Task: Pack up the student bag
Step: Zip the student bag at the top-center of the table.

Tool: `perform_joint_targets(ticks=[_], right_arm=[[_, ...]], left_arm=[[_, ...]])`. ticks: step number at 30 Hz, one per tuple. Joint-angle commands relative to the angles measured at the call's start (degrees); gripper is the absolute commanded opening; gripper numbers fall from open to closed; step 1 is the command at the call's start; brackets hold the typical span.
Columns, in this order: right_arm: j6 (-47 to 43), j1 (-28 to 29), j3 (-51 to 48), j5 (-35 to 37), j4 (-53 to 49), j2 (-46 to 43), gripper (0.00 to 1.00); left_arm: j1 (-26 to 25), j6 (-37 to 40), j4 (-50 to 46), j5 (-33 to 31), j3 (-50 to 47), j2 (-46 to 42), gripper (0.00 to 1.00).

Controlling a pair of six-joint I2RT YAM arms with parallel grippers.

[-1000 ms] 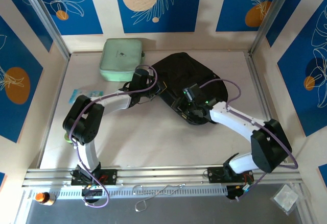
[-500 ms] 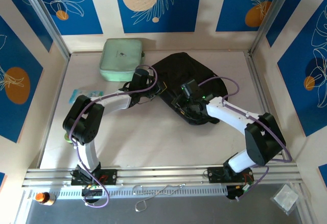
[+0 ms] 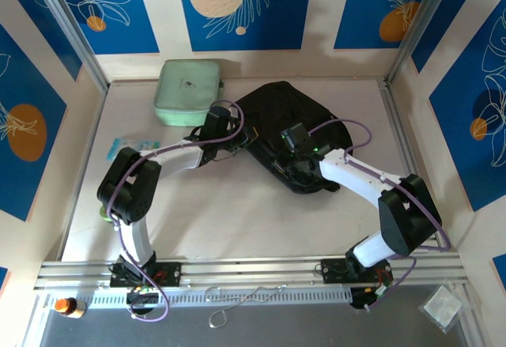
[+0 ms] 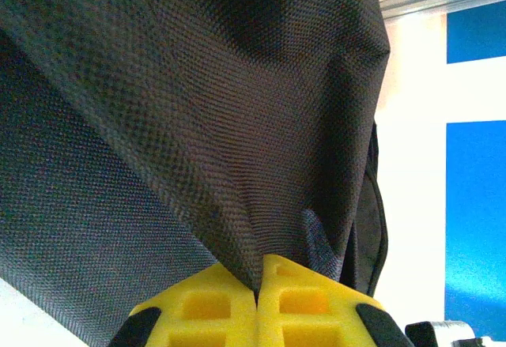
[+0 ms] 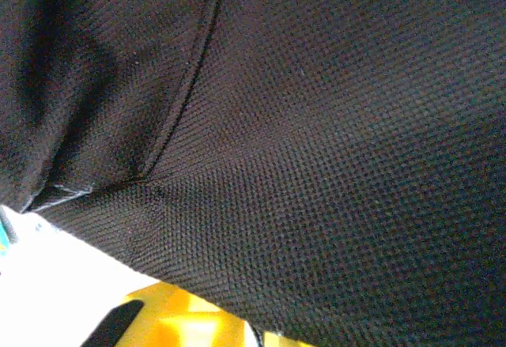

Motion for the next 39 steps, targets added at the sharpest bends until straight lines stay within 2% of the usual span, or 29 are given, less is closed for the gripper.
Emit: perform_joint_targets(ticks=[1,11,17,22,25,28,34,39], right_arm=[[-0.95,-0.34,0.66,1.54,-1.61,-1.95,0.02],[-5.70,-0.08,-4.72,4.55,-7.31,-8.39,0.00],[-5.04,-0.41,-10.48,7.68,-12.79,-14.03,0.00],[-4.68,-1.84,-13.69,9.27,-16.04,-18.52,0.00],[-5.46,-3.12,-14.55,9.00,-16.48,-20.34,0.00],[-9.63,-3.59,-14.48,6.43,-12.86,-20.87,0.00],[-21.47,-3.24,-8.64,-0.05,-6.97,-16.61,0.00],[-26.56,-2.98,-2.85,-5.45,-3.72,-10.51,0.00]], left_arm=[[-0.62,1.99,1.03,1.47,2.67,-1.68,0.00],[1.04,6.55,-4.05,-0.99,5.98,0.55,0.00],[2.03,10.35,-8.14,-3.34,10.74,4.50,0.00],[2.71,9.80,-9.37,-6.17,12.72,7.50,0.00],[3.08,10.52,-9.95,-6.44,14.09,9.00,0.00],[3.49,12.29,-12.07,-6.00,15.55,9.86,0.01],[4.37,14.05,-15.24,-7.51,11.34,6.09,0.40],[4.58,13.26,-15.75,-7.32,3.00,-1.20,0.53]])
